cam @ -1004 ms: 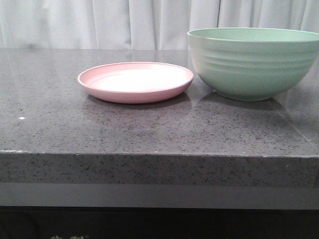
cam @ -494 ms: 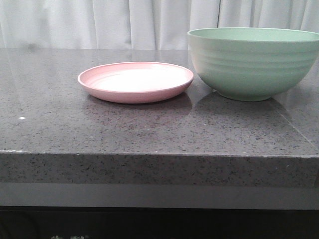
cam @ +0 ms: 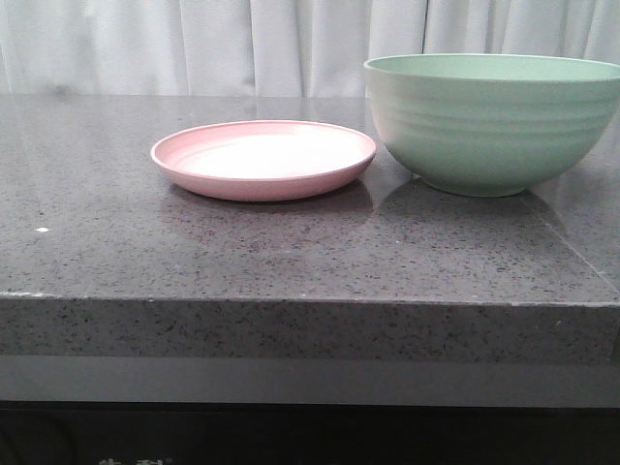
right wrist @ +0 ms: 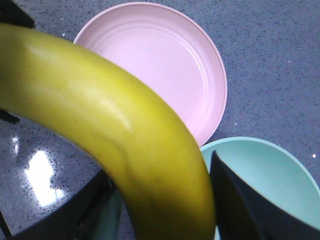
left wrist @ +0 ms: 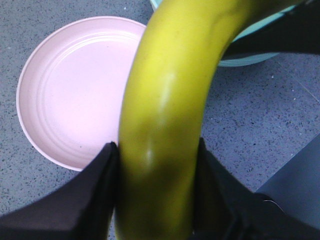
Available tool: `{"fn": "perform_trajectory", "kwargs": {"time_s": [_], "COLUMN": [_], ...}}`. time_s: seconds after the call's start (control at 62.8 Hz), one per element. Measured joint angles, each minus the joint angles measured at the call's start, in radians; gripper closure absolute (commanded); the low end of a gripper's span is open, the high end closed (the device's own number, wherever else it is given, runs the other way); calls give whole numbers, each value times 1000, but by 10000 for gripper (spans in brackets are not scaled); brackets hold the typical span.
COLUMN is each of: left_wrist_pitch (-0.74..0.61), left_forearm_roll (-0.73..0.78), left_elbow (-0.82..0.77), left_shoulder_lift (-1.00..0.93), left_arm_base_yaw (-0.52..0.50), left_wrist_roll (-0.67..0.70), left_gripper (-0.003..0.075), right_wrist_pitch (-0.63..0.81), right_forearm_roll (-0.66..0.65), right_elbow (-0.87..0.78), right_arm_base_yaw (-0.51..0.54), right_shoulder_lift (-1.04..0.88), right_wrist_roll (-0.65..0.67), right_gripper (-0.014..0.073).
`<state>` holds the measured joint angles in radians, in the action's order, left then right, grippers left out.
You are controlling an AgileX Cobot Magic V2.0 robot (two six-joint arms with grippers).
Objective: Transfer banana from pink plate to green bowl
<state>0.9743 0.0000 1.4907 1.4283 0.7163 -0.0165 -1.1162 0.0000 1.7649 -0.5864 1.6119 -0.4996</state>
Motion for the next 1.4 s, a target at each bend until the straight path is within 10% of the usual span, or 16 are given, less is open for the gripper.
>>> {"fn": "perform_trajectory", "kwargs": {"time_s": [0.112,0.51,1.402], "left_wrist_pitch": [-6,-129,-188], "left_forearm_roll": [10,134,163], "left_elbow": [0,-2,-2], "left_shoulder_lift": [0,0,0], "left_arm_base_yaw": [0,6,6], "left_wrist_roll": [-2,7,16], "left_gripper": [695,167,158], "right_wrist_pitch": [0,4,-72], "right_forearm_roll": [-16,-46,-198], "right_elbow": [0,3,62], "right_arm_base_yaw": [0,0,206], "right_shoulder_lift": [0,0,0], "right_wrist_roll": [0,10,178], "right_gripper": [581,581,581]}}
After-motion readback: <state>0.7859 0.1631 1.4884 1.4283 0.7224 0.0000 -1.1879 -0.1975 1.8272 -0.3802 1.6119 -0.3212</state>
